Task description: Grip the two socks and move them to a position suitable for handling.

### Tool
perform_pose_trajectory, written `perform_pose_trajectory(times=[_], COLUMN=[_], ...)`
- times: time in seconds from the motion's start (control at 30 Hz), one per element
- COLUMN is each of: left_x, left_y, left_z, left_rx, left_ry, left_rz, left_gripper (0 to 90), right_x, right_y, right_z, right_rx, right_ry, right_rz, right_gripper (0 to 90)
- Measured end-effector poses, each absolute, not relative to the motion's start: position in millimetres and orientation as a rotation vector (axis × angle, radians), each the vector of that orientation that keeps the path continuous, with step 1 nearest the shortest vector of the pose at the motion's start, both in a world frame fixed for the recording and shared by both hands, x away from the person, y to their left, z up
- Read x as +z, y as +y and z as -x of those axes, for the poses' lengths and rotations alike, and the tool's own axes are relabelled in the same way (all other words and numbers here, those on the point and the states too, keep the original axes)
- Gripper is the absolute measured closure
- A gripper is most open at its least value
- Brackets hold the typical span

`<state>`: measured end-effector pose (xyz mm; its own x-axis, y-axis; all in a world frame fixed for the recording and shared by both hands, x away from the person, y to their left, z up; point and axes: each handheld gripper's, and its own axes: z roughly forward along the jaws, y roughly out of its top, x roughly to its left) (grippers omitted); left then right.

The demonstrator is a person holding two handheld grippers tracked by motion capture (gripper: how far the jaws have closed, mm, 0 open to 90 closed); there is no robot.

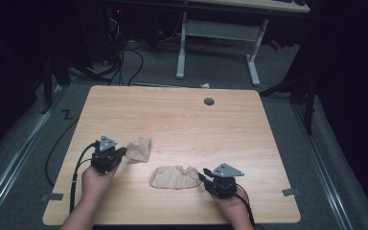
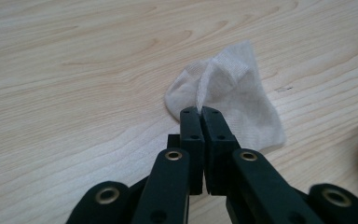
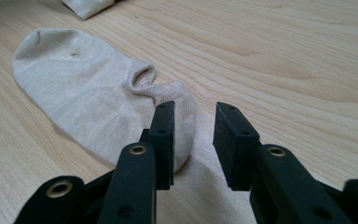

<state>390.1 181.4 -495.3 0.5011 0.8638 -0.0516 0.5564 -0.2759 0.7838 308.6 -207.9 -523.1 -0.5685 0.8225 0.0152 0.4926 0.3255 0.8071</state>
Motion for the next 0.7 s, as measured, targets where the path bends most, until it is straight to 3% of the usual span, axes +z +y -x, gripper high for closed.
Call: perform_pose_trajectory(times=[0.27,0.7], left_x=[-480,-465], left_y=[190,151], left_z=[-390,-400], left_rx=[0.531,0.507], left_ry=[1.203,1.132], left_rz=[-1.938,-1.946], left_gripper=[87.9,87.8], right_x=[-522,-521], right_y=[-210,-209], right_z=[-308,-307], right_rx=[1.132,1.14], right_ry=[2.187,2.186], right_rz=[-1.168,-1.165], right_gripper=[69.5,69.5])
